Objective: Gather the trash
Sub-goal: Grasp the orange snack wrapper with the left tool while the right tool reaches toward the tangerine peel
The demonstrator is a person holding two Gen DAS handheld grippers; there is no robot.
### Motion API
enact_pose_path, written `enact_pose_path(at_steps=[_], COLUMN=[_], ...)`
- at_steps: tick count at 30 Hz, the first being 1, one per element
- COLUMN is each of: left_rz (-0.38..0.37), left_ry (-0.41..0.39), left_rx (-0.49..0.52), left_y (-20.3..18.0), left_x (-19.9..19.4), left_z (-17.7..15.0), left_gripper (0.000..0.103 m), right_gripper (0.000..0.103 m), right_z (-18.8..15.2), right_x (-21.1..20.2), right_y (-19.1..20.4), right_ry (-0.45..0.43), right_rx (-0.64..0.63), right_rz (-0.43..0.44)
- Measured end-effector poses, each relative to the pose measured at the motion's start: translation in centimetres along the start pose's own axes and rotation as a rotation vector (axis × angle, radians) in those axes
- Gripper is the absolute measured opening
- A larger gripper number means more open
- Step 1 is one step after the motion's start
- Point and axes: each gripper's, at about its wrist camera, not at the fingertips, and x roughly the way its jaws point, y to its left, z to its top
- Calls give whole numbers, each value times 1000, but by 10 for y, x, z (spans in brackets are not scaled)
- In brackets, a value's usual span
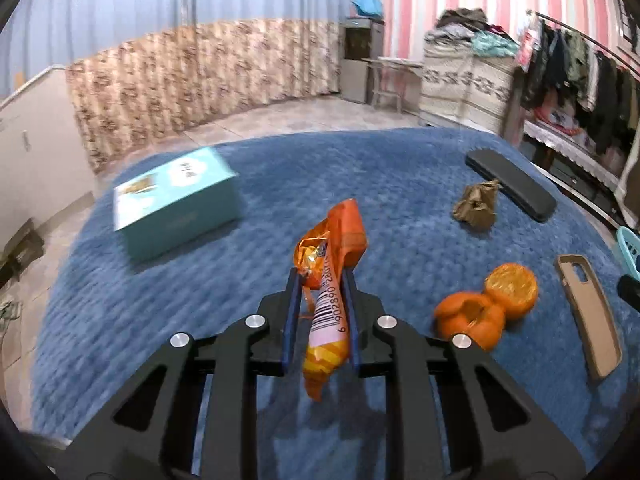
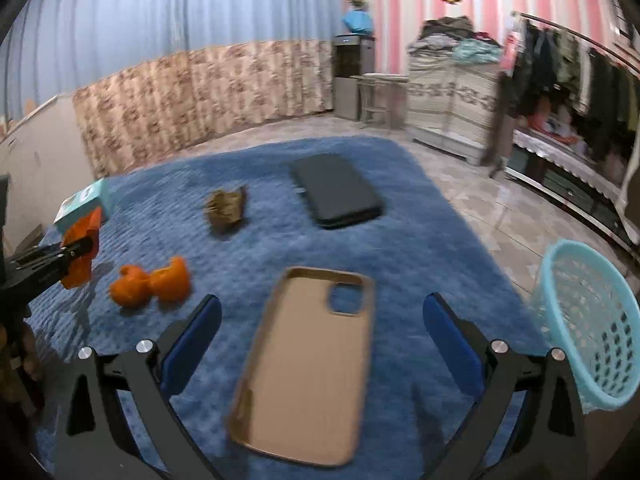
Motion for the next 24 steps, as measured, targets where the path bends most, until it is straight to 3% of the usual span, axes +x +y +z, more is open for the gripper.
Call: enact_pose_path(at_steps=[2, 8, 17, 24], left_rz=[40, 47, 22, 14], left_ry=[-18, -43, -22, -20], left_rx=[-19, -72, -90, -85], left_y=[8, 19, 22, 22], left_x=[-8, -11, -1, 0], left_z=[-9, -12, -12, -13], left_gripper=[19, 19, 19, 19], right_gripper=[98, 96, 65, 39], right_z=[0, 4, -1, 7], right_x=[7, 27, 57, 59], right_y=[15, 52, 94, 105], right_ry=[12, 49, 128, 131], right_rx=[-22, -83, -180, -201], right_rz=[28, 76, 130, 233])
